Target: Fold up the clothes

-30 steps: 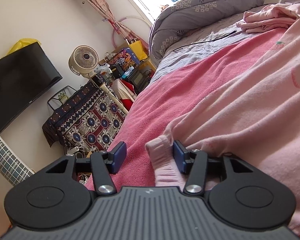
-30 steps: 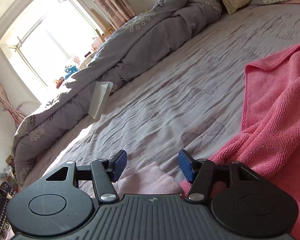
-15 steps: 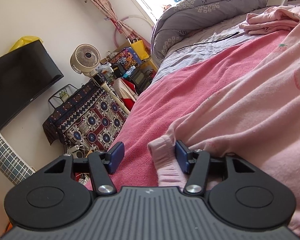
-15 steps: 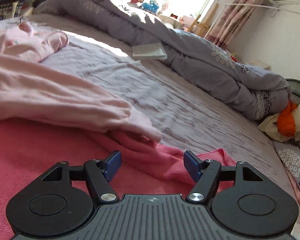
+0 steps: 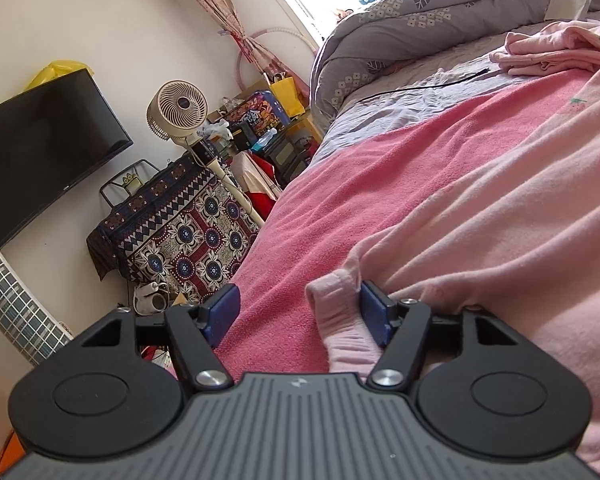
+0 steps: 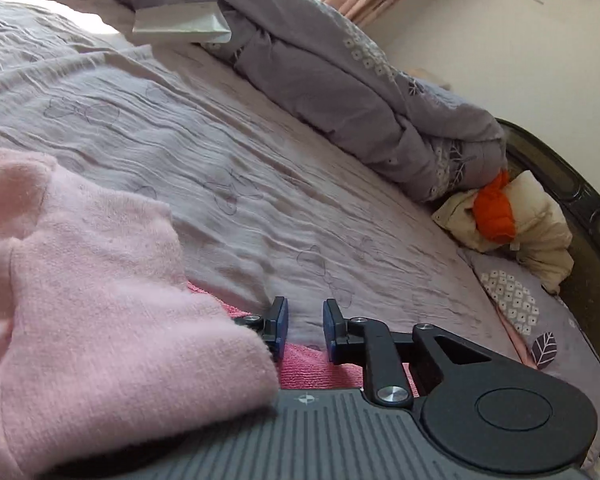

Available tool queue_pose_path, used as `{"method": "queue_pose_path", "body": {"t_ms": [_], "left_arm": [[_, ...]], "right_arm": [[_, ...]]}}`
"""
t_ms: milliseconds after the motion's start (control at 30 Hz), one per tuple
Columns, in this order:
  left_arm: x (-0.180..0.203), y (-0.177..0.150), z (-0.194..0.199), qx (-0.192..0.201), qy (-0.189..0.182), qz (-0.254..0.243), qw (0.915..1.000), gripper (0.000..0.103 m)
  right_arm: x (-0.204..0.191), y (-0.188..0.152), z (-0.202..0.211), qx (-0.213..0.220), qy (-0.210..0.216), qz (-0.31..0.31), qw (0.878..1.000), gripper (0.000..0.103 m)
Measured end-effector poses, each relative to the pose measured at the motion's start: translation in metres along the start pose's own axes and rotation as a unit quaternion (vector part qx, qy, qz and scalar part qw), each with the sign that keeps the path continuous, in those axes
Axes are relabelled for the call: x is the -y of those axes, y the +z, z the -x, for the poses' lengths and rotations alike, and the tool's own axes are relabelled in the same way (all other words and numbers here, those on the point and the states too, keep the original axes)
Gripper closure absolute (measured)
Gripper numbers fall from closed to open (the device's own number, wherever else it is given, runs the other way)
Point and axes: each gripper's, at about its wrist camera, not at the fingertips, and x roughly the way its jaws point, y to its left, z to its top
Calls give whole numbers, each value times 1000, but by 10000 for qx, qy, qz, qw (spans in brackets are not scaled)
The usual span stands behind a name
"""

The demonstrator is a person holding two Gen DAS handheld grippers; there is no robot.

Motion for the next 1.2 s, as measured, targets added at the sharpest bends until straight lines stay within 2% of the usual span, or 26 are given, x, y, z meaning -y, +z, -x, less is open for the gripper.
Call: {"method": "queue_pose_path", "body": {"t_ms": [33,67,100,133,233,333,400,500,567,600,633,700,733,767,833,900,967,1000,1133,1200], "left_arm": [[-1,0,-1,-16,15,47,10000,30],[-1,0,-1,-20,44,54,10000,28],[1,0,0,-2,99,-9,10000,28],[3,0,1,12,141,-59,9999,28],[2,0,1,6,127,-45,9999,28],[1,0,1,1,112,-30,9999,28],[1,0,0,-3,101,-19,9999,28],[0,0,0,-8,92,-10,10000,28],[-1,0,1,-8,86,-4,10000,28],[-1,-1,1,-9,83,-1,10000,28],[-1,-1,1,-12,79,5,10000,28],[-2,-1,0,-19,61,26,10000,28],[-2,-1,0,-22,54,35,10000,28],[-2,-1,1,-22,53,38,10000,28],[-2,-1,1,-22,52,43,10000,28],[-2,-1,1,-24,42,58,10000,28],[-4,-1,0,-28,23,81,10000,28],[-4,-1,0,-31,18,91,10000,28],[-6,0,-1,-50,1,103,9999,27],[-9,3,-3,-126,-115,161,9997,27]], "right_arm": [[7,-2,3,-14,-61,-174,9998,50],[25,-6,7,-21,62,-635,9980,26],[45,-10,11,-26,204,-1125,9934,17],[66,-16,15,-79,516,-1702,9840,12],[123,-35,31,-184,1319,-3208,9377,13],[154,-53,60,41,1809,-3976,8995,13],[159,-61,79,156,2217,-4164,8816,13],[148,-67,89,-5,3451,-4253,8367,18],[123,-67,85,-517,4255,-4333,7928,31],[108,-67,82,-737,4476,-4386,7758,33],[93,-66,78,-901,4586,-4430,7650,36],[70,-63,71,-927,4573,-4639,7531,38],[64,-59,70,-803,4545,-4757,7488,42],[58,-52,67,-811,4538,-4817,7453,60],[51,-45,66,-991,4457,-4992,7364,84],[53,-40,77,-740,4399,-4971,7443,86],[63,-31,94,-307,4284,-4657,7737,87],[68,-26,102,-159,4260,-4566,7809,87],[95,-7,130,243,4349,-4446,7827,88],[102,4,146,392,4286,-4292,7941,88]]}}
